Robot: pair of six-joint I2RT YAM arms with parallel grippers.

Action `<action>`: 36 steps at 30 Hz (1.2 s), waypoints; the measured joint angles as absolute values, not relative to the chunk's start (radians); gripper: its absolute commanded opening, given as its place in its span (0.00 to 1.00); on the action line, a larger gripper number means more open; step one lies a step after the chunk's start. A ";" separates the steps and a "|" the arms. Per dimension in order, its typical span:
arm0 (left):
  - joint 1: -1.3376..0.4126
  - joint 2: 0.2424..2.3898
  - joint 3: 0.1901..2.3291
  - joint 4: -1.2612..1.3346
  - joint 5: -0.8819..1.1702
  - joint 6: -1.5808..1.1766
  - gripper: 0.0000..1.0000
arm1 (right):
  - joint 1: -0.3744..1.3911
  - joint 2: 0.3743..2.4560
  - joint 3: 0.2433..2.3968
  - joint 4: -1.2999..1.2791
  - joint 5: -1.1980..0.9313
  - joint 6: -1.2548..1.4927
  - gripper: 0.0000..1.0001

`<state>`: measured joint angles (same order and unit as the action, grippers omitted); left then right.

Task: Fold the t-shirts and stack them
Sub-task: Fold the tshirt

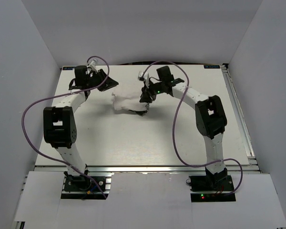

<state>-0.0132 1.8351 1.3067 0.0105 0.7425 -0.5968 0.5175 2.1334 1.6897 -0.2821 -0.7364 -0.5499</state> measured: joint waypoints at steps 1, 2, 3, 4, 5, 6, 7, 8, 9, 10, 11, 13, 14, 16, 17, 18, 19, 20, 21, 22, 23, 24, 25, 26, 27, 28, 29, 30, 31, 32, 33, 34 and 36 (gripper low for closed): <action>-0.017 1.847 1.314 0.029 0.759 -0.620 0.31 | 0.504 2.133 1.709 -0.273 -0.760 -0.513 0.29; -0.024 1.867 1.330 0.044 0.783 -0.643 0.29 | 0.492 2.133 1.726 -0.258 -0.783 -0.463 0.13; -0.033 1.894 1.348 0.063 0.801 -0.665 0.27 | 0.480 2.135 1.738 -0.243 -0.807 -0.423 0.08; -0.044 1.926 1.363 0.084 0.818 -0.687 0.27 | 0.466 2.144 1.758 -0.234 -0.847 -0.359 0.05; -0.054 1.959 1.376 0.104 0.838 -0.708 0.27 | 0.458 2.160 1.785 -0.227 -0.881 -0.308 0.00; -0.065 1.995 1.383 0.125 0.853 -0.731 0.26 | 0.452 2.189 1.817 -0.210 -0.918 -0.252 0.00; -0.072 2.025 1.385 0.142 0.865 -0.753 0.26 | 0.450 2.214 1.839 -0.189 -0.959 -0.181 0.00; -0.080 2.058 1.386 0.156 0.878 -0.775 0.26 | 0.450 2.254 1.865 -0.166 -0.989 -0.127 0.00; -0.088 2.086 1.386 0.163 0.888 -0.792 0.26 | 0.451 2.286 1.869 -0.131 -1.024 -0.069 0.00; -0.096 2.119 1.389 0.168 0.902 -0.814 0.26 | 0.453 2.314 1.863 -0.097 -1.053 -0.015 0.00; -0.101 2.146 1.391 0.171 0.912 -0.829 0.26 | 0.455 2.341 1.838 -0.044 -1.081 0.055 0.00; -0.109 2.191 1.401 0.174 0.936 -0.854 0.26 | 0.460 2.384 1.768 0.058 -1.135 0.196 0.00; -0.112 2.209 1.407 0.174 0.945 -0.864 0.26 | 0.461 2.405 1.744 0.109 -1.156 0.262 0.00; -0.115 2.235 1.419 0.182 0.961 -0.879 0.25 | 0.465 2.452 1.707 0.211 -1.187 0.390 0.00; -0.115 2.242 1.422 0.188 0.962 -0.883 0.25 | 0.466 2.474 1.695 0.247 -1.196 0.439 0.00; -0.114 2.246 1.422 0.193 0.962 -0.887 0.25 | 0.467 2.492 1.690 0.274 -1.203 0.475 0.00; -0.112 2.250 1.422 0.199 0.962 -0.890 0.24 | 0.468 2.508 1.689 0.298 -1.209 0.504 0.00; -0.108 2.253 1.422 0.203 0.961 -0.893 0.24 | 0.468 2.517 1.688 0.315 -1.214 0.530 0.00; -0.102 2.257 1.422 0.206 0.958 -0.895 0.24 | 0.467 2.518 1.688 0.320 -1.214 0.540 0.00; -0.095 2.262 1.422 0.212 0.955 -0.896 0.24 | 0.467 2.518 1.687 0.321 -1.212 0.542 0.00; -0.084 2.268 1.422 0.216 0.949 -0.896 0.24 | 0.466 2.518 1.687 0.316 -1.205 0.542 0.00; -0.073 2.276 1.421 0.216 0.942 -0.898 0.24 | 0.465 2.518 1.685 0.314 -1.203 0.542 0.00; -0.062 2.284 1.421 0.219 0.936 -0.900 0.24 | 0.464 2.518 1.679 0.315 -1.198 0.542 0.00; -0.052 2.290 1.421 0.218 0.931 -0.900 0.24 | 0.463 2.516 1.675 0.316 -1.192 0.541 0.00; -0.044 2.298 1.421 0.220 0.926 -0.902 0.24 | 0.460 2.512 1.671 0.316 -1.184 0.537 0.00; -0.036 2.304 1.421 0.222 0.925 -0.904 0.24 | 0.461 2.509 1.667 0.313 -1.175 0.532 0.00; -0.032 2.309 1.421 0.223 0.926 -0.907 0.24 | 0.461 2.506 1.664 0.309 -1.168 0.524 0.00; -0.030 2.312 1.421 0.225 0.925 -0.907 0.24 | 0.461 2.504 1.664 0.300 -1.161 0.518 0.00; -0.029 2.314 1.422 0.226 0.924 -0.907 0.24 | 0.461 2.502 1.664 0.289 -1.153 0.511 0.01; -0.030 2.315 1.423 0.224 0.921 -0.907 0.24 | 0.461 2.500 1.664 0.278 -1.148 0.504 0.01; -0.030 2.315 1.427 0.219 0.918 -0.907 0.24 | 0.461 2.498 1.665 0.265 -1.144 0.494 0.01; -0.030 2.316 1.430 0.214 0.916 -0.907 0.24 | 0.461 2.495 1.667 0.250 -1.140 0.483 0.02; -0.030 2.317 1.436 0.210 0.910 -0.907 0.24 | 0.460 2.495 1.679 0.213 -1.139 0.458 0.02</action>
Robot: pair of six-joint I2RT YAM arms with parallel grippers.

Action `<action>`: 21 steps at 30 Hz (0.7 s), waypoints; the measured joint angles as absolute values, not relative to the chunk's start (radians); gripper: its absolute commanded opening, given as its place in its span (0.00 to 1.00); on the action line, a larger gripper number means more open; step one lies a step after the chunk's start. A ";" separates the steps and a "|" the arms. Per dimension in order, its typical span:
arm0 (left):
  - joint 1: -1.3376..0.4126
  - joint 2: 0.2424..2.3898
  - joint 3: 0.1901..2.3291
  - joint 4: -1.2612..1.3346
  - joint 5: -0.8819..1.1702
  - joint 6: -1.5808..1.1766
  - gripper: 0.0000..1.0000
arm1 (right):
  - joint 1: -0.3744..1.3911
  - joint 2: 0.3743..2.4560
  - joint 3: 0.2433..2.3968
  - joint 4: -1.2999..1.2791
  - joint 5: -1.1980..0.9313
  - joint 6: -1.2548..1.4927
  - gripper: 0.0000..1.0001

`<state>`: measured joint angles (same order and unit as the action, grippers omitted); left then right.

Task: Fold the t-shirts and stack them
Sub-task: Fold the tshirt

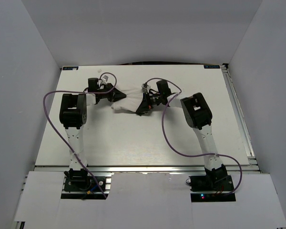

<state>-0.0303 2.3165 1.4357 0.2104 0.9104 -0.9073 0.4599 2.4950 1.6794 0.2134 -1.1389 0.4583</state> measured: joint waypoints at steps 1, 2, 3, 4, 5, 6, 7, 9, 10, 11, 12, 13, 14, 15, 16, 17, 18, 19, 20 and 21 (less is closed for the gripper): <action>-0.030 2.317 1.436 0.213 0.909 -0.908 0.25 | 0.460 2.495 1.687 0.197 -1.142 0.447 0.02; -0.030 2.317 1.436 0.218 0.909 -0.914 0.25 | 0.459 2.495 1.694 0.181 -1.143 0.434 0.02; -0.030 2.317 1.438 0.220 0.909 -0.917 0.26 | 0.458 2.495 1.699 0.173 -1.147 0.427 0.02; -0.030 2.317 1.444 0.219 0.911 -0.920 0.27 | 0.456 2.495 1.702 0.165 -1.158 0.417 0.02; -0.030 2.317 1.456 0.216 0.910 -0.921 0.28 | 0.453 2.494 1.707 0.159 -1.169 0.413 0.02; -0.029 2.317 1.476 0.210 0.910 -0.923 0.28 | 0.450 2.491 1.711 0.157 -1.183 0.412 0.02; -0.027 2.317 1.498 0.210 0.906 -0.925 0.30 | 0.447 2.486 1.713 0.161 -1.197 0.413 0.02; -0.021 2.309 1.542 0.211 0.906 -0.926 0.31 | 0.440 2.463 1.714 0.181 -1.226 0.433 0.02; -0.019 2.300 1.559 0.213 0.907 -0.930 0.31 | 0.437 2.449 1.722 0.194 -1.240 0.445 0.02; -0.016 2.286 1.569 0.215 0.908 -0.934 0.31 | 0.433 2.439 1.741 0.210 -1.251 0.462 0.02; -0.015 2.268 1.572 0.217 0.911 -0.936 0.32 | 0.430 2.432 1.768 0.224 -1.258 0.475 0.02; -0.012 2.247 1.572 0.218 0.916 -0.939 0.32 | 0.426 2.429 1.802 0.243 -1.261 0.492 0.02; -0.009 2.226 1.572 0.219 0.924 -0.942 0.32 | 0.423 2.427 1.835 0.261 -1.262 0.505 0.03; -0.007 2.204 1.569 0.221 0.931 -0.944 0.32 | 0.419 2.427 1.875 0.286 -1.261 0.531 0.04; -0.007 2.184 1.563 0.223 0.937 -0.945 0.32 | 0.416 2.428 1.899 0.312 -1.258 0.559 0.04; -0.007 2.160 1.550 0.226 0.946 -0.946 0.32 | 0.412 2.428 1.921 0.350 -1.256 0.595 0.06; -0.007 2.138 1.536 0.231 0.958 -0.945 0.32 | 0.408 2.432 1.942 0.377 -1.251 0.631 0.08; -0.007 2.117 1.519 0.235 0.971 -0.945 0.32 | 0.404 2.444 1.966 0.403 -1.241 0.664 0.08; -0.009 2.100 1.501 0.241 0.987 -0.944 0.32 | 0.400 2.459 1.991 0.429 -1.232 0.694 0.08; -0.009 2.089 1.486 0.242 1.003 -0.943 0.32 | 0.399 2.476 2.012 0.442 -1.222 0.718 0.08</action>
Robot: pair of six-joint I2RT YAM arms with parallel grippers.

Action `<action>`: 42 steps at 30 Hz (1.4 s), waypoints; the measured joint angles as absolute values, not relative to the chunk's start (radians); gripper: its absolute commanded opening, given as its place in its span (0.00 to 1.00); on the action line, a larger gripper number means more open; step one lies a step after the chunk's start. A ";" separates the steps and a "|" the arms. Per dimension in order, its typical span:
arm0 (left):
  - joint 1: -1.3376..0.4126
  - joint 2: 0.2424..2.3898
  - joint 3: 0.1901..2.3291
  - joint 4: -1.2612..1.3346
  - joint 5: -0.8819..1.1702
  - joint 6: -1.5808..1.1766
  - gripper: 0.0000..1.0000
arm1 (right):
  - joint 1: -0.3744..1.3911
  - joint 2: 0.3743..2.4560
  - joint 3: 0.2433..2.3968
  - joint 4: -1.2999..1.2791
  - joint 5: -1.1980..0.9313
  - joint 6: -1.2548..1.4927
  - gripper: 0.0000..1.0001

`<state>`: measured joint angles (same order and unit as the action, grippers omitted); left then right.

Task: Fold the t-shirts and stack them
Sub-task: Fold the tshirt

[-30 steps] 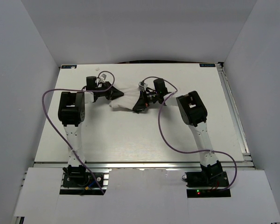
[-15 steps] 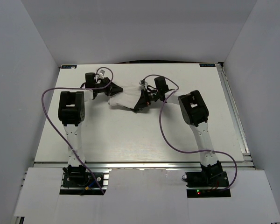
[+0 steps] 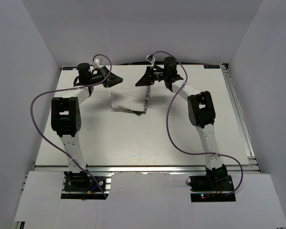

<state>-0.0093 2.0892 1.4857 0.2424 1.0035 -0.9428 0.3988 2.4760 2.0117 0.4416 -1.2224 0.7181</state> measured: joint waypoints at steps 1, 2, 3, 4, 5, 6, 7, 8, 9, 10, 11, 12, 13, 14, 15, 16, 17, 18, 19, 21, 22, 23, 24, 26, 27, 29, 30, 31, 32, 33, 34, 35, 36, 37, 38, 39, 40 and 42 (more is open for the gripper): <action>-0.010 2.083 1.469 0.246 1.020 -0.942 0.32 | 0.398 2.496 2.032 0.453 -1.208 0.739 0.08; -0.012 2.081 1.453 0.249 1.033 -0.940 0.32 | 0.397 2.519 2.053 0.453 -1.198 0.755 0.08; -0.014 2.081 1.436 0.249 1.047 -0.938 0.32 | 0.395 2.548 2.081 0.446 -1.184 0.762 0.09; -0.015 2.082 1.419 0.248 1.055 -0.935 0.32 | 0.393 2.578 2.104 0.438 -1.163 0.768 0.10; -0.018 2.085 1.391 0.242 1.067 -0.930 0.32 | 0.393 2.605 2.120 0.429 -1.145 0.768 0.10; -0.021 2.088 1.372 0.238 1.076 -0.926 0.32 | 0.393 2.629 2.132 0.414 -1.126 0.772 0.10; -0.024 2.094 1.357 0.234 1.084 -0.923 0.32 | 0.393 2.650 2.142 0.401 -1.115 0.772 0.10; -0.028 2.099 1.342 0.233 1.091 -0.919 0.32 | 0.393 2.675 2.160 0.390 -1.100 0.775 0.10; -0.031 2.105 1.331 0.232 1.094 -0.913 0.31 | 0.393 2.694 2.172 0.384 -1.086 0.776 0.09; -0.034 2.113 1.321 0.233 1.096 -0.908 0.31 | 0.393 2.709 2.179 0.374 -1.071 0.777 0.09; -0.035 2.121 1.312 0.232 1.100 -0.902 0.31 | 0.393 2.720 2.183 0.363 -1.056 0.777 0.08; -0.037 2.129 1.304 0.231 1.100 -0.897 0.31 | 0.393 2.727 2.185 0.354 -1.042 0.777 0.06; -0.039 2.140 1.298 0.229 1.100 -0.889 0.31 | 0.393 2.734 2.186 0.337 -1.029 0.775 0.04; -0.041 2.153 1.295 0.224 1.098 -0.882 0.30 | 0.393 2.740 2.190 0.315 -1.013 0.768 0.02; -0.041 2.168 1.295 0.215 1.092 -0.872 0.30 | 0.393 2.742 2.190 0.286 -0.993 0.756 0.02; -0.041 2.183 1.295 0.200 1.083 -0.859 0.30 | 0.393 2.743 2.190 0.255 -0.974 0.746 0.02; -0.040 2.196 1.292 0.185 1.070 -0.847 0.30 | 0.392 2.743 2.190 0.224 -0.958 0.734 0.02; -0.038 2.206 1.288 0.170 1.056 -0.835 0.30 | 0.390 2.743 2.190 0.197 -0.940 0.722 0.03; -0.035 2.217 1.282 0.152 1.044 -0.825 0.30 | 0.387 2.743 2.190 0.167 -0.924 0.709 0.04; -0.025 2.231 1.271 0.128 1.024 -0.807 0.30 | 0.381 2.743 2.190 0.136 -0.910 0.697 0.06; -0.018 2.236 1.269 0.118 1.021 -0.801 0.30 | 0.377 2.743 2.190 0.126 -0.907 0.692 0.07; -0.011 2.237 1.269 0.112 1.021 -0.796 0.30 | 0.374 2.743 2.190 0.121 -0.907 0.688 0.07; -0.005 2.237 1.269 0.109 1.021 -0.791 0.30 | 0.373 2.743 2.190 0.118 -0.907 0.686 0.07; 0.011 2.237 1.269 0.109 1.023 -0.785 0.30 | 0.371 2.742 2.190 0.118 -0.912 0.684 0.09; 0.018 2.237 1.269 0.111 1.024 -0.784 0.30 | 0.371 2.742 2.190 0.126 -0.918 0.685 0.10; 0.027 2.237 1.269 0.120 1.028 -0.784 0.30 | 0.371 2.742 2.189 0.146 -0.931 0.695 0.10; 0.030 2.236 1.269 0.128 1.029 -0.787 0.30 | 0.369 2.742 2.188 0.163 -0.943 0.703 0.10; 0.031 2.236 1.269 0.134 1.029 -0.790 0.30 | 0.368 2.742 2.188 0.181 -0.954 0.714 0.10; 0.032 2.234 1.269 0.141 1.029 -0.796 0.31 | 0.366 2.742 2.184 0.207 -0.969 0.728 0.10; 0.032 2.230 1.269 0.146 1.027 -0.803 0.31 | 0.363 2.742 2.182 0.230 -0.981 0.737 0.10; 0.032 2.225 1.269 0.151 1.024 -0.809 0.31 | 0.360 2.740 2.179 0.256 -0.995 0.752 0.10; 0.033 2.215 1.270 0.155 1.019 -0.814 0.31 | 0.357 2.737 2.176 0.273 -1.009 0.758 0.10; 0.035 2.201 1.271 0.159 1.015 -0.822 0.32 | 0.353 2.728 2.172 0.284 -1.024 0.763 0.10; 0.037 2.185 1.271 0.162 1.013 -0.828 0.32 | 0.349 2.714 2.165 0.287 -1.034 0.760 0.11; 0.039 2.162 1.272 0.163 1.010 -0.834 0.33 | 0.345 2.694 2.161 0.280 -1.045 0.744 0.11; 0.041 2.137 1.273 0.166 1.010 -0.839 0.36 | 0.340 2.671 2.161 0.258 -1.052 0.720 0.11; 0.041 2.107 1.277 0.167 1.010 -0.844 0.36 | 0.337 2.640 2.161 0.220 -1.056 0.681 0.11; 0.043 2.047 1.283 0.173 1.010 -0.848 0.37 | 0.334 2.562 2.150 0.143 -1.053 0.593 0.11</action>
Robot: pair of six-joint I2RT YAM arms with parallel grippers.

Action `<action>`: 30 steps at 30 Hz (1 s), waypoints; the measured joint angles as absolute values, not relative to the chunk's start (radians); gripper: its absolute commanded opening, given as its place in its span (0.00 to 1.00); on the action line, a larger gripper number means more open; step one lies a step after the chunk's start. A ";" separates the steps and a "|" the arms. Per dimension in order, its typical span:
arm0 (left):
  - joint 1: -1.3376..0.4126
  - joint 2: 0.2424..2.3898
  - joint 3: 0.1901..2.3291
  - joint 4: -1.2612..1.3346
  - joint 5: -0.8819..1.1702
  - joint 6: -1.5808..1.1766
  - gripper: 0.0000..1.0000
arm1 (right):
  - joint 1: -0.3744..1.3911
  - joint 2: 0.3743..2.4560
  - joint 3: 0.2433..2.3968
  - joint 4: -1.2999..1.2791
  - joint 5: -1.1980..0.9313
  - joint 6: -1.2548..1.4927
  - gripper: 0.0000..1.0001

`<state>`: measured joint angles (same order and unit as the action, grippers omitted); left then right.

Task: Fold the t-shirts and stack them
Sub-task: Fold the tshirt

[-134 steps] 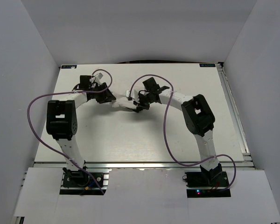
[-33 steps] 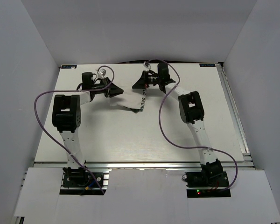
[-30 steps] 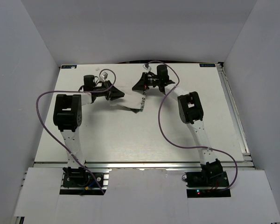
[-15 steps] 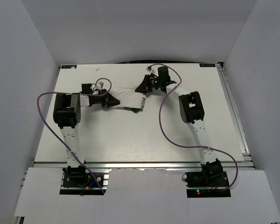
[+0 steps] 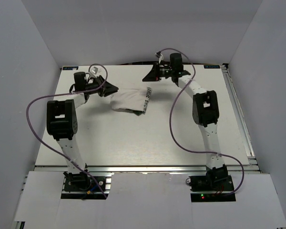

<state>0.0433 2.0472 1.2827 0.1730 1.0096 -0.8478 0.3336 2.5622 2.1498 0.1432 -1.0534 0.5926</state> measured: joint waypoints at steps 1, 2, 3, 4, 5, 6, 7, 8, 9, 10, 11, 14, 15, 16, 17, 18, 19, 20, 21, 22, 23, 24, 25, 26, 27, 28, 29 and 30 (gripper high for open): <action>0.044 2.014 1.286 0.174 1.009 -0.846 0.39 | 0.331 2.511 2.136 0.097 -1.049 0.544 0.12; 0.045 1.984 1.290 0.171 1.008 -0.843 0.40 | 0.329 2.461 2.122 0.055 -1.042 0.490 0.12; 0.045 1.951 1.295 0.168 1.005 -0.833 0.41 | 0.327 2.405 2.104 0.011 -1.030 0.430 0.13; 0.045 1.923 1.299 0.162 1.001 -0.819 0.42 | 0.327 2.351 2.087 -0.031 -1.017 0.371 0.13; 0.045 1.894 1.304 0.152 0.994 -0.806 0.43 | 0.327 2.296 2.069 -0.074 -1.000 0.304 0.14; 0.045 1.869 1.306 0.139 0.984 -0.789 0.45 | 0.329 2.243 2.048 -0.117 -0.981 0.236 0.14; 0.045 1.845 1.306 0.120 0.971 -0.771 0.54 | 0.330 2.201 2.033 -0.157 -0.963 0.178 0.16; 0.045 1.819 1.304 0.105 0.956 -0.750 0.97 | 0.332 2.158 2.016 -0.192 -0.939 0.120 0.16; 0.045 1.792 1.298 0.087 0.934 -0.727 0.98 | 0.335 2.129 1.995 -0.208 -0.921 0.079 0.17; 0.045 1.765 1.290 0.065 0.919 -0.720 0.98 | 0.336 2.068 1.948 -0.254 -0.891 0.009 0.20; 0.045 1.729 1.275 0.046 0.896 -0.702 0.98 | 0.337 2.025 1.911 -0.279 -0.862 -0.038 0.21; 0.045 1.601 1.206 -0.010 0.838 -0.656 0.98 | 0.343 1.916 1.790 -0.360 -0.788 -0.158 0.26; 0.045 1.557 1.188 -0.026 0.820 -0.641 0.98 | 0.344 1.886 1.754 -0.383 -0.761 -0.193 0.28; 0.045 1.512 1.170 -0.041 0.807 -0.627 0.98 | 0.345 1.863 1.728 -0.405 -0.738 -0.222 0.35; 0.045 1.472 1.154 -0.054 0.794 -0.617 0.98 | 0.345 1.835 1.699 -0.422 -0.709 -0.250 0.39; 0.046 1.429 1.139 -0.068 0.786 -0.606 0.98 | 0.344 1.811 1.671 -0.438 -0.685 -0.273 0.43; 0.046 1.385 1.122 -0.076 0.775 -0.598 0.98 | 0.344 1.787 1.647 -0.449 -0.662 -0.297 0.51; 0.046 1.340 1.104 -0.085 0.768 -0.588 0.98 | 0.344 1.758 1.620 -0.458 -0.637 -0.318 0.56; 0.046 1.295 1.087 -0.099 0.763 -0.581 0.98 | 0.344 1.728 1.594 -0.469 -0.614 -0.335 0.61; 0.046 1.254 1.074 -0.109 0.757 -0.574 0.98 | 0.344 1.694 1.565 -0.471 -0.595 -0.352 0.72; 0.046 1.213 1.060 -0.120 0.751 -0.566 0.98 | 0.344 1.658 1.536 -0.472 -0.577 -0.367 0.79; 0.046 1.174 1.045 -0.128 0.741 -0.561 0.98 | 0.344 1.625 1.512 -0.477 -0.564 -0.376 0.89; 0.046 1.132 1.029 -0.133 0.733 -0.557 0.98 | 0.343 1.590 1.490 -0.476 -0.551 -0.383 0.89; 0.046 1.096 1.012 -0.137 0.719 -0.554 0.98 | 0.342 1.559 1.471 -0.476 -0.542 -0.390 0.89; 0.046 1.055 0.992 -0.144 0.706 -0.553 0.98 | 0.342 1.530 1.457 -0.477 -0.532 -0.395 0.89; 0.046 1.023 0.976 -0.152 0.693 -0.554 0.98 | 0.341 1.508 1.449 -0.479 -0.520 -0.395 0.89; 0.046 0.990 0.960 -0.157 0.681 -0.554 0.98 | 0.340 1.485 1.444 -0.478 -0.504 -0.392 0.89; 0.046 0.962 0.945 -0.161 0.670 -0.556 0.98 | 0.340 1.468 1.441 -0.477 -0.494 -0.388 0.89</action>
